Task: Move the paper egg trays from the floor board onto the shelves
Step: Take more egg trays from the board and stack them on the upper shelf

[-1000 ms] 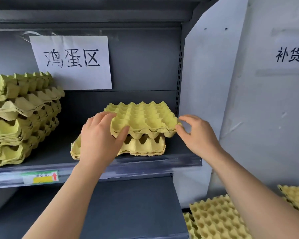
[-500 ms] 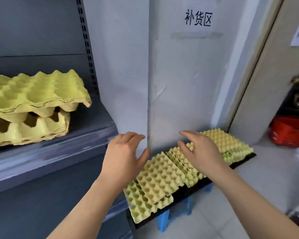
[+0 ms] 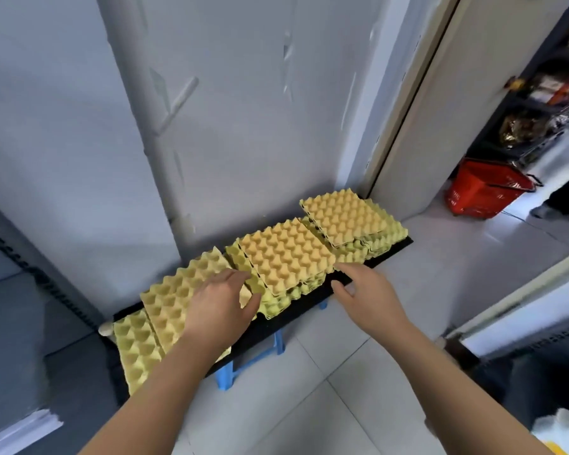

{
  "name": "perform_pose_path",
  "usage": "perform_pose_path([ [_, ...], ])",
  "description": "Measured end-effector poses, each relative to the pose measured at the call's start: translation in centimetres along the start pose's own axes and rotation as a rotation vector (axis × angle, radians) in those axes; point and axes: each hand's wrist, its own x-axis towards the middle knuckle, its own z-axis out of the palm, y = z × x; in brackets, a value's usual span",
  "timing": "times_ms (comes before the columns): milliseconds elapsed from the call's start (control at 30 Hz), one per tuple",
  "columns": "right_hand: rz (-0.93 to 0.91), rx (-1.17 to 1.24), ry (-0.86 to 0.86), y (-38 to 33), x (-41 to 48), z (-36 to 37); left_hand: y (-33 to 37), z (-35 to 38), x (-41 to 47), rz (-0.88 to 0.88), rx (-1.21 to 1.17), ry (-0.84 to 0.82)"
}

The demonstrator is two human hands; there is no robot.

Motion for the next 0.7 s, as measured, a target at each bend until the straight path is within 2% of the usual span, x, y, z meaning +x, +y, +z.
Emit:
perform_pose_path([
  [200, 0.040, 0.036, -0.079, 7.3, 7.0, 3.1, -0.3, 8.3, 5.8, -0.158, -0.001, -0.154],
  [700, 0.180, 0.079, -0.320, 20.2, 26.3, 15.7, -5.9, 25.0, 19.9, -0.559, -0.055, -0.522],
])
